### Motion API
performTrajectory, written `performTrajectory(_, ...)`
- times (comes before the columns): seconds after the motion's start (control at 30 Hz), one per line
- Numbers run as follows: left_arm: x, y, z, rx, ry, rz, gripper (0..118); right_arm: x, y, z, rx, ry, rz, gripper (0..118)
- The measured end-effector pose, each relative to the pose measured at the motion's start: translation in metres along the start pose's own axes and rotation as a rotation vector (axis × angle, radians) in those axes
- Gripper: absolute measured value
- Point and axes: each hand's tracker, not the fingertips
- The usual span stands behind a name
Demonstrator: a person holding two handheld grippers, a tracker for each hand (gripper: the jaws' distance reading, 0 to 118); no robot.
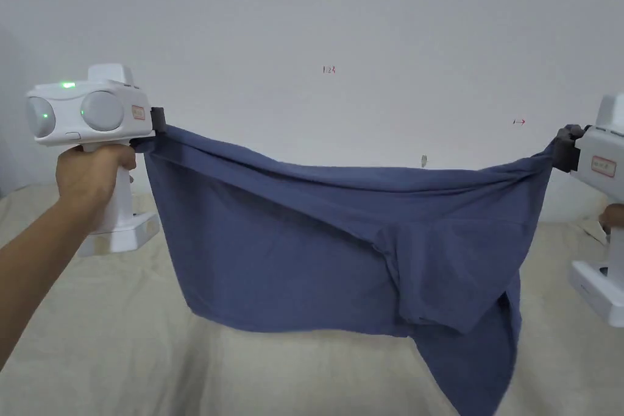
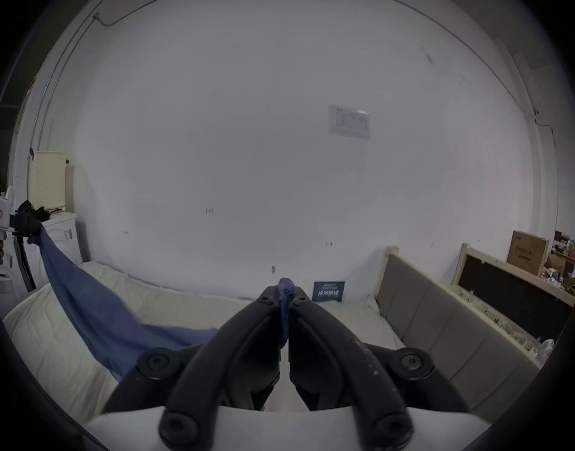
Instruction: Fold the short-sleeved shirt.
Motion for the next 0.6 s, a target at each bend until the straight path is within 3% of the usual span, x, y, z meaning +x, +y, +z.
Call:
performTrajectory(0.1,-0.011,-0.038,-0.025,-0.057,0.006,-0.015,10,-0.010,-0.038,-0.016,-0.061,-0.018,0.028,5)
performTrajectory(0.23,-0.025,-0.107,-0.043,-0.178,0.032,-0.014,10,-0.017,-0.099,-0.031,-0.192,-0.005,-0.016,5)
performTrajectory(0.37,-0.052,-0.182,-0.036,-0.294,0.054,0.011,10,-0.026,-0.168,-0.029,-0.299,-0.014,0.004,5)
performTrajectory(0.6,-0.096,-0.310,0.011,-0.503,0.086,0.005,10,-0.026,-0.284,0.027,-0.497,0.000,-0.115,5)
